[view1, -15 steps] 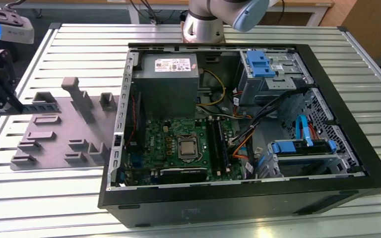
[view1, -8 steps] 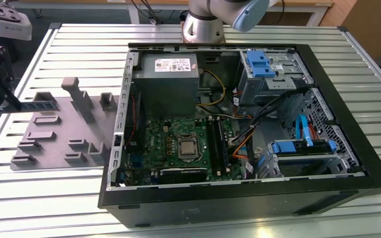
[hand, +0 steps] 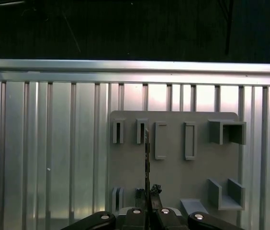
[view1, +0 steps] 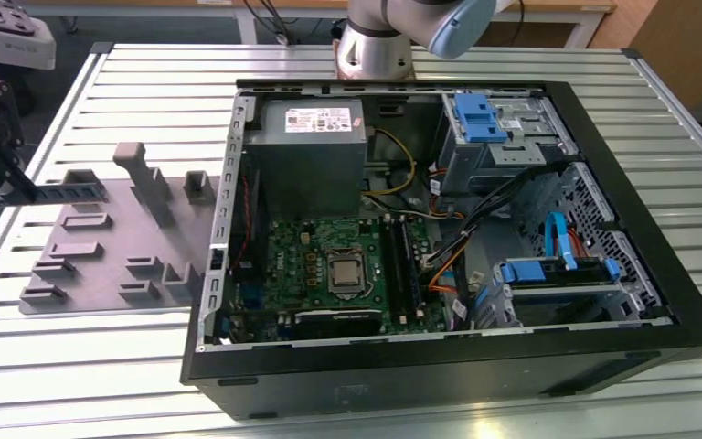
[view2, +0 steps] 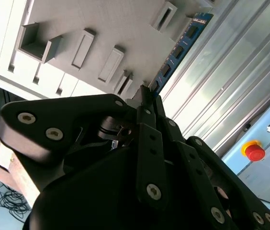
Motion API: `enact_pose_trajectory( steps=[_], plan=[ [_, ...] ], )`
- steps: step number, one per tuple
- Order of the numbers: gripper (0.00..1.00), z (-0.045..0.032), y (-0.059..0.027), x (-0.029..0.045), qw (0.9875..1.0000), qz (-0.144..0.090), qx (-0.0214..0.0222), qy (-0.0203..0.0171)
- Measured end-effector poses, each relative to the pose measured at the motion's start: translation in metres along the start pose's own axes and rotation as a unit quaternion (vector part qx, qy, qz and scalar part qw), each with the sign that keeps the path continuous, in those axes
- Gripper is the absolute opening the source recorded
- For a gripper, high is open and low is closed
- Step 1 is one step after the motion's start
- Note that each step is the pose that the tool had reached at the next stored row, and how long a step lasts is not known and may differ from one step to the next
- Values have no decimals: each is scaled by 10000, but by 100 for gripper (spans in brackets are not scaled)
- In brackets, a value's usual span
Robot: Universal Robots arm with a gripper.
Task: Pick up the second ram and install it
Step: 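Pick up the second ram and move it above second insertion slot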
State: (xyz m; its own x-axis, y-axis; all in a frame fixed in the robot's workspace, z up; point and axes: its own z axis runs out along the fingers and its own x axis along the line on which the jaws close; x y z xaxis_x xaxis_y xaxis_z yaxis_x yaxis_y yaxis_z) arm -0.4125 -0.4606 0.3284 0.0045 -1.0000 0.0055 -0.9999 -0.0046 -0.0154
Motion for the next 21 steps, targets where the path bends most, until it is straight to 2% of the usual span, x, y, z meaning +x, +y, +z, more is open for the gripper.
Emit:
enact_pose_trajectory(
  steps=[21],
  plan=[
    [14,-100,-1,0,10000,0,1,0]
  ],
)
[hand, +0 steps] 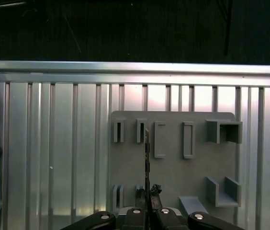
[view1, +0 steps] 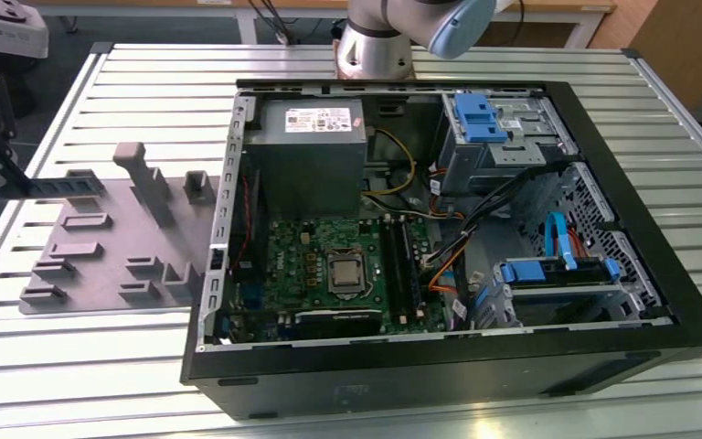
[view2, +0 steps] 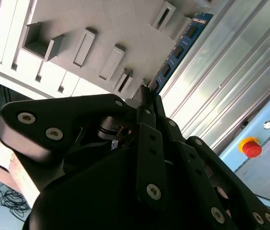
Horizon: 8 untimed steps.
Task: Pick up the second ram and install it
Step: 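Pick up the second ram and move it above second insertion slot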
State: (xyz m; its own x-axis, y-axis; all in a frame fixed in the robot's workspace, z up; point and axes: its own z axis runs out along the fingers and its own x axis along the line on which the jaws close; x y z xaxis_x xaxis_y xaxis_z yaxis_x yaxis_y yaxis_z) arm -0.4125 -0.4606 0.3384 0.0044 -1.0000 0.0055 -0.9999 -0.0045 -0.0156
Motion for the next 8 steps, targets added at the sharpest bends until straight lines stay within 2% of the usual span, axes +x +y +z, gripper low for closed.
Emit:
enact_pose_trajectory(
  steps=[8],
  plan=[
    [14,-43,-1,0,10000,0,0,0]
  ],
)
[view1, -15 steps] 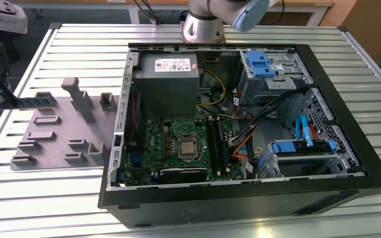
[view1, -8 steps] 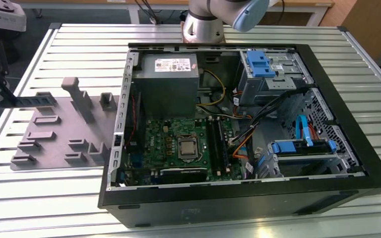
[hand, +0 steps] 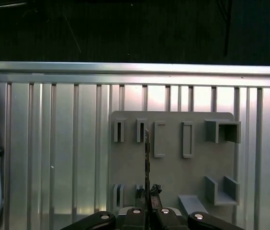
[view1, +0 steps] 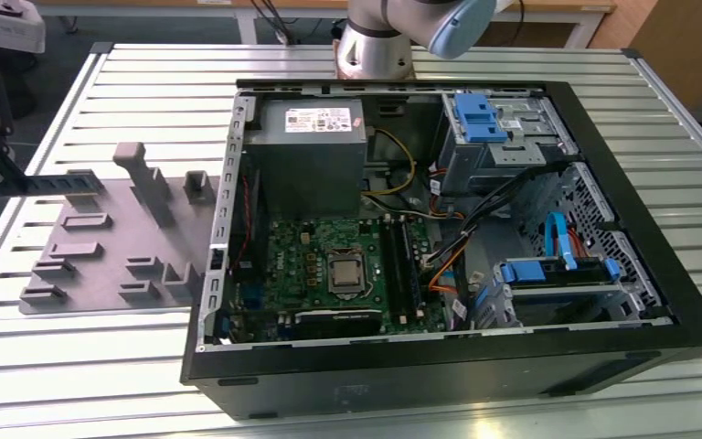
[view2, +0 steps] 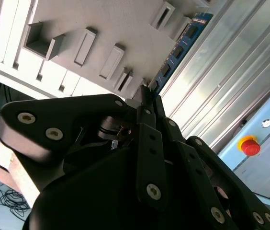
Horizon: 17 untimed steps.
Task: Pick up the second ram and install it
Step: 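Pick up the second ram and move it above second insertion slot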
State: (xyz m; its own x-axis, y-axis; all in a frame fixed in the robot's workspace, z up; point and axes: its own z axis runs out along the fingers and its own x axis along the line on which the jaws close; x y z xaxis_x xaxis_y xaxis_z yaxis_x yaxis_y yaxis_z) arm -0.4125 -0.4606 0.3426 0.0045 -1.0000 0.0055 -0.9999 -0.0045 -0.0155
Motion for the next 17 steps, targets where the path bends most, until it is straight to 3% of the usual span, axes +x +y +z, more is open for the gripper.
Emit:
enact_pose_trajectory(
  steps=[17],
  plan=[
    [14,-138,-2,0,10000,0,0,0]
  ],
)
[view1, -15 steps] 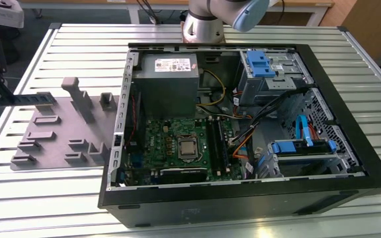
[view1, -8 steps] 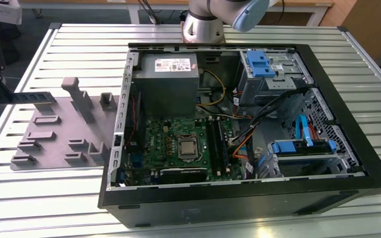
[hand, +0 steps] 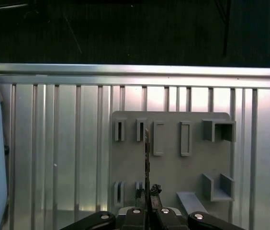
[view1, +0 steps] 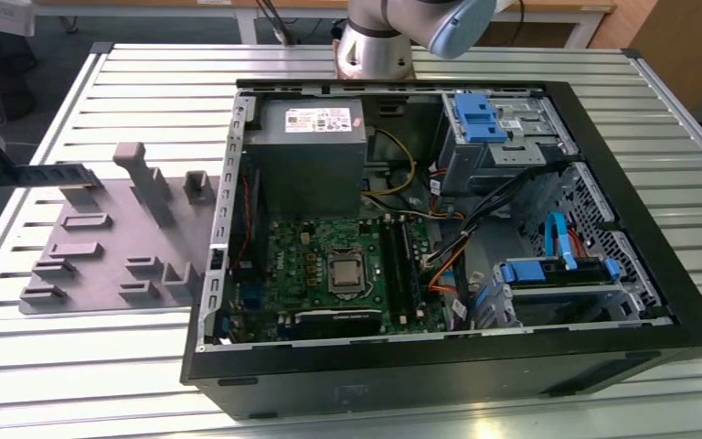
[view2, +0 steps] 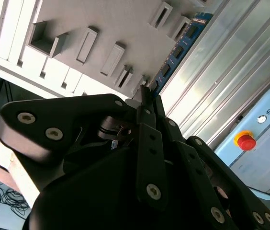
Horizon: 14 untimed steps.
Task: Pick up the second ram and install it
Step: 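Pick up the second ram and move it above second insertion slot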
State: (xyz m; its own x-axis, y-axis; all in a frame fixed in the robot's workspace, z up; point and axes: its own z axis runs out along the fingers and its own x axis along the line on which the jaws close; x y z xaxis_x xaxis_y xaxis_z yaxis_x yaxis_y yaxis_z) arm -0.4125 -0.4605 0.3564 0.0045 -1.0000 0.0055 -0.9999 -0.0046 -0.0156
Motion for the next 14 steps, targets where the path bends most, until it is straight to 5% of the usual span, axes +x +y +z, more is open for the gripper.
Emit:
enact_pose_trajectory(
  steps=[14],
  plan=[
    [14,-197,-3,-3,10000,0,0,2]
  ],
)
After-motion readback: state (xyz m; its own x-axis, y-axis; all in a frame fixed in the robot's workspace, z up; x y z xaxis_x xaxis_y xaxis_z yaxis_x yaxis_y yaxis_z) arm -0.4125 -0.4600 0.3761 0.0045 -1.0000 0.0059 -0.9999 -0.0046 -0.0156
